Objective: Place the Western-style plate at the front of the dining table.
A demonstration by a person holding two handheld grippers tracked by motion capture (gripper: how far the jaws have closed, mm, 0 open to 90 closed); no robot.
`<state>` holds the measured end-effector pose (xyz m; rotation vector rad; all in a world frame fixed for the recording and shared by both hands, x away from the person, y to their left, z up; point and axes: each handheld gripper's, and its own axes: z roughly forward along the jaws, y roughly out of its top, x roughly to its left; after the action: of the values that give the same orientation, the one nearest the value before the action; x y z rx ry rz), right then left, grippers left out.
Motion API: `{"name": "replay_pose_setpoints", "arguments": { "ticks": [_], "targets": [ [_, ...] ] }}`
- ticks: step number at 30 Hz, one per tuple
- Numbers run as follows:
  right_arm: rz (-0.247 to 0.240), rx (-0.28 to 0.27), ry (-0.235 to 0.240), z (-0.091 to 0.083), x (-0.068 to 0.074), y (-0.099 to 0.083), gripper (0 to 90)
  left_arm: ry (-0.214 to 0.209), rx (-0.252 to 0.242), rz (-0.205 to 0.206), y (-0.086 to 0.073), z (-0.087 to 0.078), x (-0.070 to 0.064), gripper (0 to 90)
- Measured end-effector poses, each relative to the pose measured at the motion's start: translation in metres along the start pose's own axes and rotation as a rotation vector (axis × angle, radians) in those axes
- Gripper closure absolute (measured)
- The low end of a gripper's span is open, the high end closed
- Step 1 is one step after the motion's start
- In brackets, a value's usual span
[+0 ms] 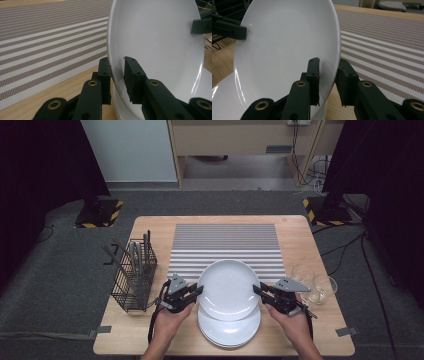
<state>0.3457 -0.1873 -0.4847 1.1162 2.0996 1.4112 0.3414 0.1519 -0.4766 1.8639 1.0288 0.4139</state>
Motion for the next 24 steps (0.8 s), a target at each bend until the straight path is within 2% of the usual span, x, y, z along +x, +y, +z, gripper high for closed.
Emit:
{"name": "replay_pose_setpoints", "arguments": {
  "ticks": [3, 9, 12, 18, 21, 24],
  "targets": [
    [-0.015, -0.003, 0.006, 0.000, 0.000, 0.006, 75.7, 0.005, -0.011, -0.008, 0.001, -0.003, 0.001, 76.7],
    [-0.024, -0.019, 0.005, 0.000, 0.003, 0.014, 77.8, 0.013, -0.021, 0.000, 0.003, -0.008, 0.003, 78.3],
    [-0.027, -0.024, 0.005, 0.000, 0.003, 0.016, 78.4, 0.010, -0.031, -0.011, 0.004, -0.009, 0.003, 79.3],
    [-0.025, -0.041, 0.008, -0.001, 0.002, 0.017, 79.4, 0.016, -0.035, -0.003, 0.005, -0.010, 0.003, 79.7],
    [-0.018, -0.047, 0.010, -0.001, 0.003, 0.018, 80.1, 0.025, -0.047, -0.003, 0.006, -0.011, 0.003, 80.2],
    [-0.032, -0.054, 0.009, -0.003, 0.003, 0.019, 81.1, 0.031, -0.066, 0.001, 0.007, -0.013, 0.002, 81.3]
  ]
}}
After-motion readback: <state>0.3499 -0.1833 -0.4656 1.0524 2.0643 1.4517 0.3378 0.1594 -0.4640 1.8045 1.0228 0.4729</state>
